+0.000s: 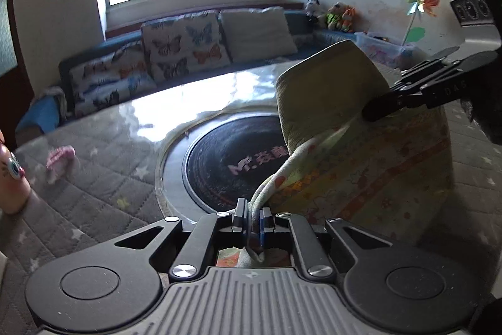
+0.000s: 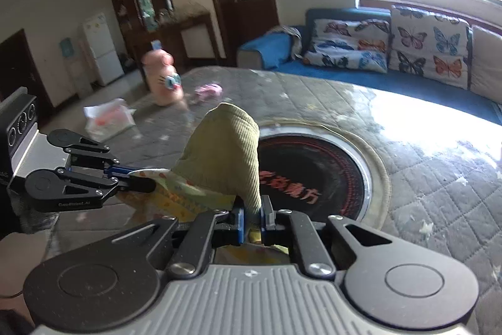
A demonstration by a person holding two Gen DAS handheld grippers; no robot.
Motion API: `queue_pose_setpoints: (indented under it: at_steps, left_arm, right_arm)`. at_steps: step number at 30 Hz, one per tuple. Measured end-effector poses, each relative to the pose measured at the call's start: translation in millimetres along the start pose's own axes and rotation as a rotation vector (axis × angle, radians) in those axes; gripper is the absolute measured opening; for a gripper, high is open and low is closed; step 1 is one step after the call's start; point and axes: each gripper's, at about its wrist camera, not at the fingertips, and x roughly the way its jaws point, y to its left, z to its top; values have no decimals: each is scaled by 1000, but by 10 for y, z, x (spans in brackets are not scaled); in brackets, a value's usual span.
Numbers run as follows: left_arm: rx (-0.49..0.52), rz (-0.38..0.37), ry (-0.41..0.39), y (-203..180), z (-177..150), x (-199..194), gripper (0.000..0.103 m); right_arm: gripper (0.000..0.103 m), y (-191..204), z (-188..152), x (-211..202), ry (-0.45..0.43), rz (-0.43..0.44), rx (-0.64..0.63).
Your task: Fold clothes
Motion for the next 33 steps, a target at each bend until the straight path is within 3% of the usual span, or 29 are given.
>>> queue_pose_setpoints:
  at_steps: [5, 9, 18, 24, 26, 27, 33]
  left_arm:
    - [-42, 26, 74, 101, -70, 394, 11]
    - [-67, 28, 83, 137, -100, 481, 14]
    - [-70, 52, 92, 175, -2, 524, 18]
    - [-63, 86, 106, 201, 32, 575, 25]
    - [-58, 99, 113, 216, 25, 586, 25]
    - [-59, 105, 118, 225, 23, 590, 25]
    - [-69, 149, 107, 255, 78, 546, 28]
  right_arm:
    - [12, -185, -42, 459, 24, -34, 53]
    - [18, -325, -184, 680, 9, -70, 109]
    - [21, -324, -446, 331, -58, -172, 82]
    - [20, -455, -704, 269, -6, -189, 133]
    - [6, -537, -764, 277, -8, -205, 160]
    - [5, -571, -764, 263, -14, -208, 177]
    - [12, -704, -662, 215, -58, -248, 237]
